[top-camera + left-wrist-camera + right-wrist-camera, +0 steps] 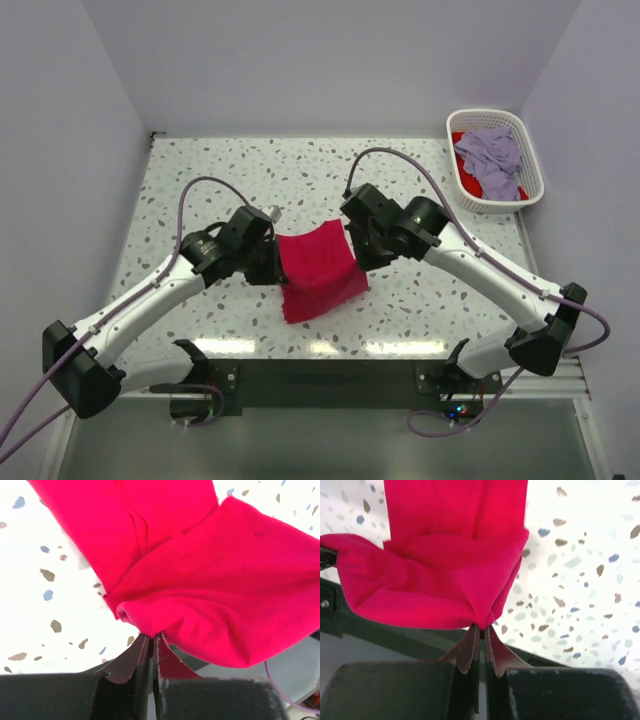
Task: Fold and stack the t-shirts
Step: Fold the tshirt
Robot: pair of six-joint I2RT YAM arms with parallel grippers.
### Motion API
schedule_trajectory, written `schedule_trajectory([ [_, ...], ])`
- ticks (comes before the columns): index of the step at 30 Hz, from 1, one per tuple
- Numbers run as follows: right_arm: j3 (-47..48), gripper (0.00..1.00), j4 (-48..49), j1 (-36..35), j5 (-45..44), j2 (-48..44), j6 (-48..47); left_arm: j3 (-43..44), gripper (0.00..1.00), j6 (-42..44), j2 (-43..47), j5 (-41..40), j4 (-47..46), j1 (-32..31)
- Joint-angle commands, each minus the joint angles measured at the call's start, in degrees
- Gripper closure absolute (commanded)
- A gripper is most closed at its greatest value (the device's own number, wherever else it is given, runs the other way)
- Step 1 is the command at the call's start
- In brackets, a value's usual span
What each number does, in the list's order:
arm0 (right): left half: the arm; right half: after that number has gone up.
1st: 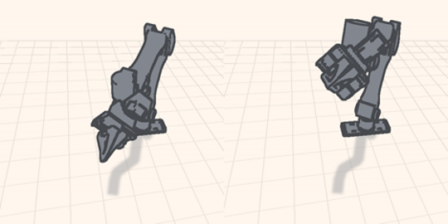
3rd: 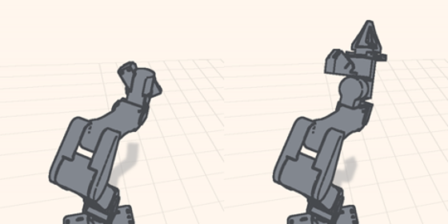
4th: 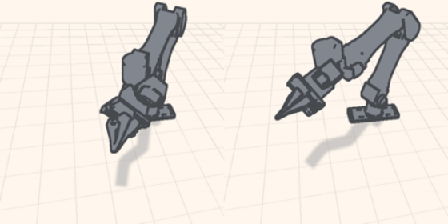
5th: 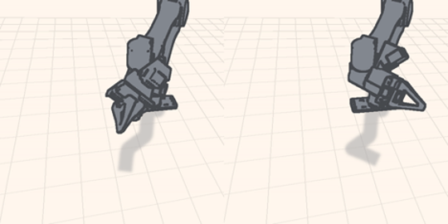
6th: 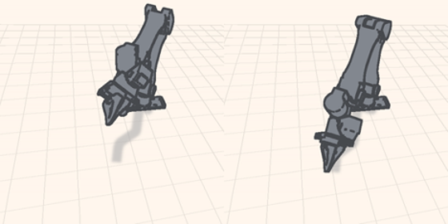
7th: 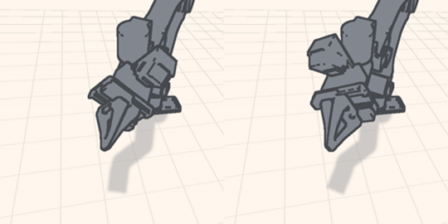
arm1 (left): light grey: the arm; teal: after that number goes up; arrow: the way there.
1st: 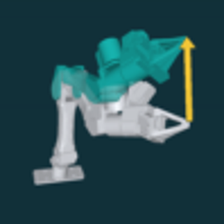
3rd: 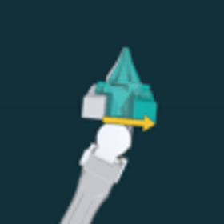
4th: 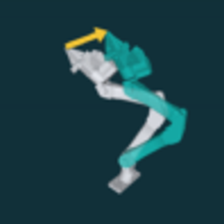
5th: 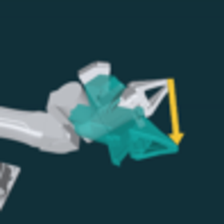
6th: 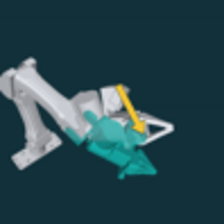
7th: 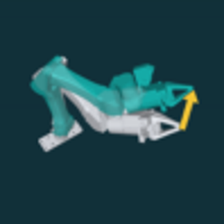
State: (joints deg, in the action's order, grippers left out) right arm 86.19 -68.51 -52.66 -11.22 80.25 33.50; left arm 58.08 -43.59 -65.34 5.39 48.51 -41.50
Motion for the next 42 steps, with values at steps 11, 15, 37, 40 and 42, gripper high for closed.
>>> schedule_trajectory([
  [11,14.9,1.00,5.5,10.0,4.9,15.8,-12.7,1.5,0.98,10.2,-7.4,8.8,-10.9,16.5],
  [15,18.7,1.00,8.5,13.5,7.1,20.6,-14.3,1.9,0.98,11.1,-11.4,9.4,-14.5,20.0],
  [37,10.5,1.00,32.8,24.0,10.8,42.1,-14.4,10.1,1.00,11.3,-40.8,9.8,-39.7,24.4],
  [40,7.6,1.00,33.7,23.9,11.0,42.0,-14.6,9.7,1.00,11.4,-40.7,11.3,-40.2,24.2],
  [42,5.5,1.00,33.6,23.8,11.1,40.9,-14.9,8.5,1.00,11.0,-40.0,11.8,-39.4,24.0],
])
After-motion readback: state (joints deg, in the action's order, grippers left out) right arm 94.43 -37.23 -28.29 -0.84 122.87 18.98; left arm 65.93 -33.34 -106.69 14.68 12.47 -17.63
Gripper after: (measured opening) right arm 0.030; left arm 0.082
